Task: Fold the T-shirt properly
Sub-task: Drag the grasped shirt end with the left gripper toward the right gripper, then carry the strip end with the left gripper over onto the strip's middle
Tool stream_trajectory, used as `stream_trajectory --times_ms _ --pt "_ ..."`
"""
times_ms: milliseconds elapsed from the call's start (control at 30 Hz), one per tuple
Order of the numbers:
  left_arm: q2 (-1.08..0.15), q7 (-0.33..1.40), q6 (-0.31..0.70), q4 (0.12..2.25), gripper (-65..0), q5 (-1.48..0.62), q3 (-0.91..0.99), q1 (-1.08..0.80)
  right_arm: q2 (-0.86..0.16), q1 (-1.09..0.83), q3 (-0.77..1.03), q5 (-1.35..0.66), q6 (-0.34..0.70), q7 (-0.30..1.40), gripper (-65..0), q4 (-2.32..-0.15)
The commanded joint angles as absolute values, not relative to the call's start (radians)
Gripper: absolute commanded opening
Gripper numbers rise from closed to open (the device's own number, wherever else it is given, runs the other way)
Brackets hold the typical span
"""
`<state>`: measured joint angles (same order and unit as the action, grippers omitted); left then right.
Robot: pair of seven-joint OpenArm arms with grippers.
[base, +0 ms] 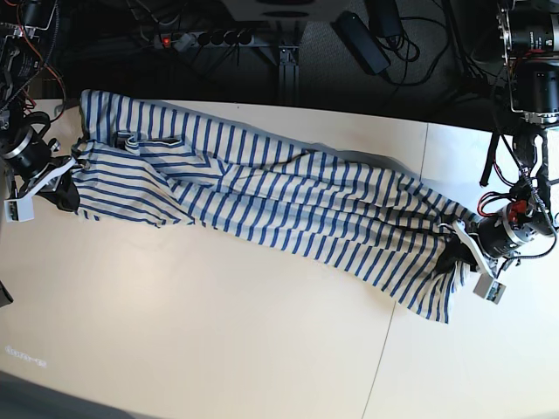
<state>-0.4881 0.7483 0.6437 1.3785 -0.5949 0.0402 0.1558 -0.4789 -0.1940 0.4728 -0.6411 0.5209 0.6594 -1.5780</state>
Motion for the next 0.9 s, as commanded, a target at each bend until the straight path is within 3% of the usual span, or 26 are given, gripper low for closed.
stream_trajectory --times_ms 0,133,400,533,667,867 --pt "-0.513 0.748 0.628 1.393 -65.0 -0.612 0.047 0.191 -0.498 -0.186 0.484 -0.662 0.591 0.638 -65.0 -1.594" --pt "-0.512 0.919 0.617 1.472 -65.0 -0.718 0.047 0.196 -0.498 -0.186 0.484 -0.662 0.591 0.638 -65.0 -1.594" --pt "-0.464 0.933 0.632 1.852 -65.0 -0.739 0.002 0.034 -0.495 -0.186 0.484 -0.649 0.591 0.636 -65.0 -1.593" --pt "-0.405 0.932 0.63 1.877 -65.0 -0.677 -0.149 0.015 -0.496 -0.186 0.484 -0.64 0.591 0.636 -65.0 -1.593" --pt "-0.304 0.918 0.558 1.877 -65.0 -0.521 -0.299 0.017 -0.496 -0.186 0.484 -0.64 0.591 0.636 -65.0 -1.593" --pt "-0.171 0.92 0.519 1.876 -65.0 -0.423 -0.406 0.014 -0.496 -0.186 0.484 -0.64 0.591 0.636 -65.0 -1.593"
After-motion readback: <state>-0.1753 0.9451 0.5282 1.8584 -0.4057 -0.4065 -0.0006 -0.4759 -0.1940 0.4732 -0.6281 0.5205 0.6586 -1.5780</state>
